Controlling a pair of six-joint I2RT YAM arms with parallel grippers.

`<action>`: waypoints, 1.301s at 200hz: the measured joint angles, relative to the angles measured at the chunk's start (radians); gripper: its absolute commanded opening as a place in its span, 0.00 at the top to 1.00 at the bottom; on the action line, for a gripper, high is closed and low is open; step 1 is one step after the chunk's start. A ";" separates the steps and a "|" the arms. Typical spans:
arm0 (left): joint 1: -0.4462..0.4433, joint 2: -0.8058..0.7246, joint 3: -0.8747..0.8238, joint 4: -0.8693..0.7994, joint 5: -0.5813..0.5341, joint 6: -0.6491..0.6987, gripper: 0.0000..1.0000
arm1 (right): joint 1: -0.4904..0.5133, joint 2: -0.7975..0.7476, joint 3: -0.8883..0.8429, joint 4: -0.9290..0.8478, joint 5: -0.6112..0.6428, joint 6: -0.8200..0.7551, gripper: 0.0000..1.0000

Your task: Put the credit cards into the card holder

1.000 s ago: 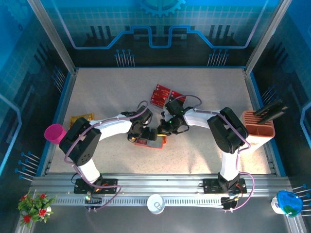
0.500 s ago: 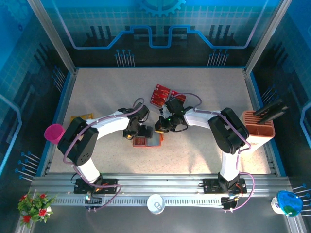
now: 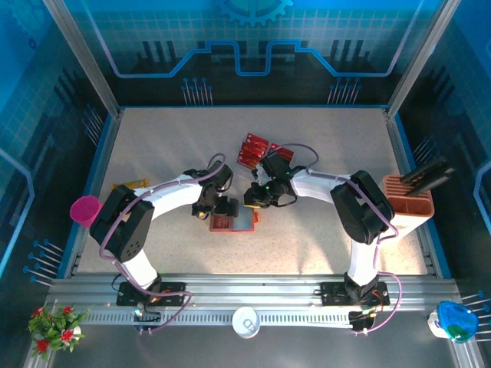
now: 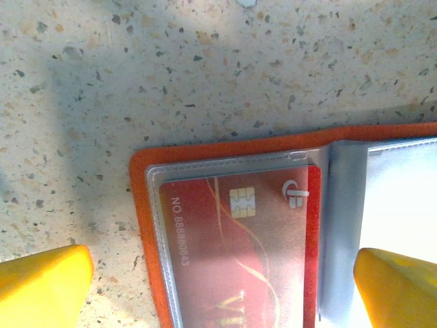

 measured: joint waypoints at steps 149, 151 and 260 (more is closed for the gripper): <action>0.000 -0.002 -0.047 0.054 0.040 0.000 0.01 | 0.034 0.040 0.016 -0.067 0.051 -0.024 0.71; 0.000 -0.002 -0.047 0.056 0.040 0.000 0.01 | 0.034 0.041 0.017 -0.067 0.050 -0.024 0.71; 0.000 -0.022 -0.080 0.097 0.038 -0.001 0.01 | 0.035 0.087 0.032 0.023 -0.062 0.041 0.95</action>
